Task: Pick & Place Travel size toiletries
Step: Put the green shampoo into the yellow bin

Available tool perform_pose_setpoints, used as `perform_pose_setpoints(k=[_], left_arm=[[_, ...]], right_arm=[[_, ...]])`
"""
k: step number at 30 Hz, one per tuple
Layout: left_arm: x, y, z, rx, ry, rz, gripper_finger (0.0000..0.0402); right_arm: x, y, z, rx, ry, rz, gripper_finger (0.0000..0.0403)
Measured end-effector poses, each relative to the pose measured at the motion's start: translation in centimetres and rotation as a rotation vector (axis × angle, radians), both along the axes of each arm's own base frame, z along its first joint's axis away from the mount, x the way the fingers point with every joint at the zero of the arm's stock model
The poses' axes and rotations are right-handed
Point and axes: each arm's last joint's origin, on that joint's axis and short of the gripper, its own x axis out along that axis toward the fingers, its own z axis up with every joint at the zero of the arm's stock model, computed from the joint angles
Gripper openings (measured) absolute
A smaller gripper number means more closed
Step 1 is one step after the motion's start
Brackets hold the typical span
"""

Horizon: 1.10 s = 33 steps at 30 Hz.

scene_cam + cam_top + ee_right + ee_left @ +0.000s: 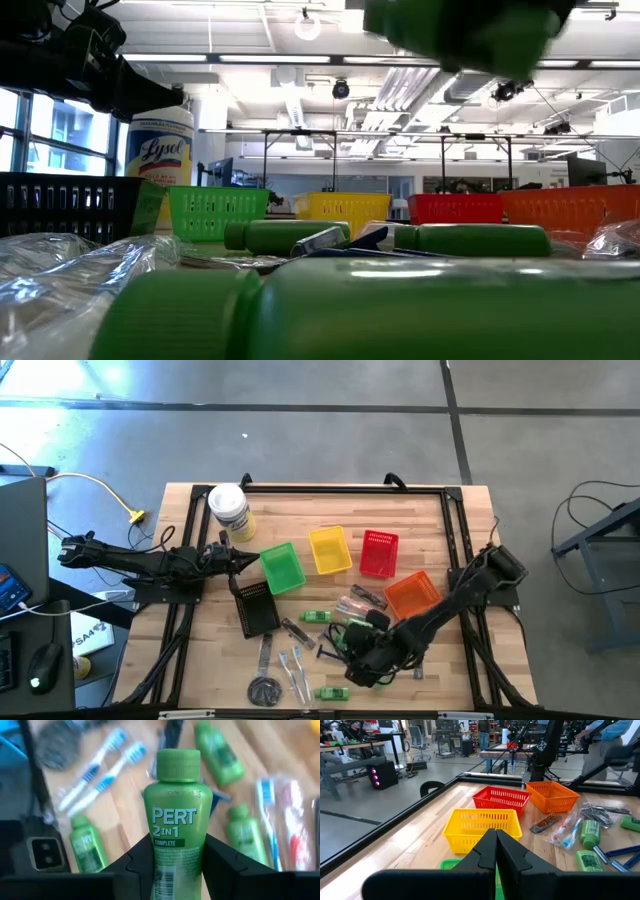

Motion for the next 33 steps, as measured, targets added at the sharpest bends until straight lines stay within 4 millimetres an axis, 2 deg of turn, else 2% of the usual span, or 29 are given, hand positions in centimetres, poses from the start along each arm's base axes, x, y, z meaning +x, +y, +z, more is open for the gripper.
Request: perform_pose_setpoints(k=[9,14,24,27,33], left_arm=[[0.0,0.0,0.0,0.0,-0.002,-0.007,0.0],[0.0,0.0,0.0,-0.001,-0.003,-0.008,0.0],[0.0,0.0,0.0,-0.001,-0.003,-0.008,0.0],[0.0,0.0,0.0,-0.001,-0.003,-0.01,0.0],[0.0,0.0,0.0,-0.001,-0.002,-0.011,0.0]], right_arm=[[-1.8,-1.2,5.7,-0.182,-0.196,0.171,0.012],[-2.3,-3.2,9.0,-0.183,-0.295,0.247,0.0121],[-1.2,-7.2,12.9,-0.205,-0.486,0.527,0.0121],[-0.9,-8.6,13.7,-0.231,-0.531,0.541,0.0119],[-2.2,-11.1,15.9,-0.268,-0.611,0.564,0.0122]])
